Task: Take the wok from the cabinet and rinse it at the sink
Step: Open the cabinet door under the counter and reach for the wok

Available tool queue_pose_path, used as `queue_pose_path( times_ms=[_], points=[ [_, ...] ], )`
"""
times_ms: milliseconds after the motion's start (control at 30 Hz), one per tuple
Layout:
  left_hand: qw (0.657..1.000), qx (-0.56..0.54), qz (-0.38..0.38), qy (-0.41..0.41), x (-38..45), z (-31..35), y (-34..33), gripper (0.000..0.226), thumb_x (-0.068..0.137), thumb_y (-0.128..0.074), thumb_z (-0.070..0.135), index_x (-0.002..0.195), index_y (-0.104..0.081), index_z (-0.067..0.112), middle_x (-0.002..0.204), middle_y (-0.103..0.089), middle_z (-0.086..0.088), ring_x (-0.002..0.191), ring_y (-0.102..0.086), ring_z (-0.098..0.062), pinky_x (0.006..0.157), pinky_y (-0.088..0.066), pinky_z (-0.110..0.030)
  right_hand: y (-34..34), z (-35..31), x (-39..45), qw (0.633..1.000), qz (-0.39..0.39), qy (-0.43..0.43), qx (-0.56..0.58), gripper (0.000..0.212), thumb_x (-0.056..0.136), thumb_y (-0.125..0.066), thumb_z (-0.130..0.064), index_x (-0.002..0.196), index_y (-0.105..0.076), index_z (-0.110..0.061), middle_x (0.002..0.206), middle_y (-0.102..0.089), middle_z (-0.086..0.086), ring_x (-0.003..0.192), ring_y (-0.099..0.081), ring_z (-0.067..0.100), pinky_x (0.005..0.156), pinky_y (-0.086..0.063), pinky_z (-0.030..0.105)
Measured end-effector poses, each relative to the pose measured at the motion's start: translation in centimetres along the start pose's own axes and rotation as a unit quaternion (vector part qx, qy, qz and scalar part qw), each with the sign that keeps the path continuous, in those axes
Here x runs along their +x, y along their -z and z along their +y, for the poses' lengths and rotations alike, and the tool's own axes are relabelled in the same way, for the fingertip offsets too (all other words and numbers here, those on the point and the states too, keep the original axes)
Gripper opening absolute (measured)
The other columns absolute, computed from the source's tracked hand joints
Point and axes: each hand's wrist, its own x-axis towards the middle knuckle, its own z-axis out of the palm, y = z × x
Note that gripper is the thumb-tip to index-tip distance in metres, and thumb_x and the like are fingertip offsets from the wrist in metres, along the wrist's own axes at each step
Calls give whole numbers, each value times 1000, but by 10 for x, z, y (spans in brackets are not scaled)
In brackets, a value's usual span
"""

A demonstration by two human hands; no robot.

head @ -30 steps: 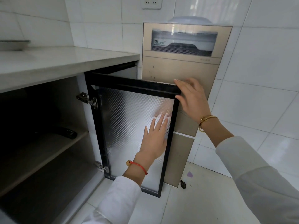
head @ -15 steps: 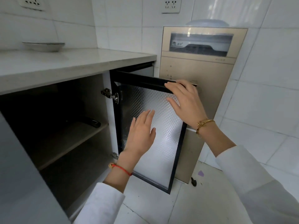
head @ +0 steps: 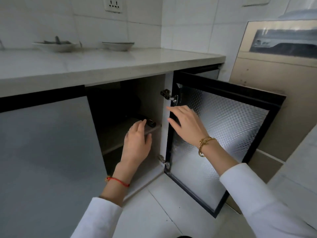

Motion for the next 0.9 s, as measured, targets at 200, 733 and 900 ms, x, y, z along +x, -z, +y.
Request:
queue_pose_path(
  times_ms=[200, 733, 900],
  points=[
    [995, -35, 1, 88, 24, -49, -2, 55, 97, -53, 22, 147, -36, 9, 149, -39, -11, 131, -47, -28, 106, -44, -41, -67, 0, 48, 998, -43, 6, 41, 43, 98, -49, -32, 137, -50, -15, 131, -60, 4, 121, -51, 22, 101, -41, 35],
    [861, -345, -22, 374, 154, -105, -73, 40, 103, -38, 31, 139, -47, 16, 140, -52, -9, 127, -51, -24, 110, -38, -39, -215, 32, 161, 948, -277, -97, 127, 47, 97, -49, -36, 137, -43, -12, 126, -58, 15, 106, -60, 33, 81, -52, 39],
    [789, -432, -13, 438, 177, -117, -99, 37, 102, -41, 34, 133, -50, 15, 129, -59, -8, 114, -57, -22, 100, -44, -36, -236, 37, 168, 925, -312, -112, 184, 35, 98, -47, -36, 119, -52, -8, 91, -65, 9, 73, -65, 26, 65, -54, 35]
  ],
)
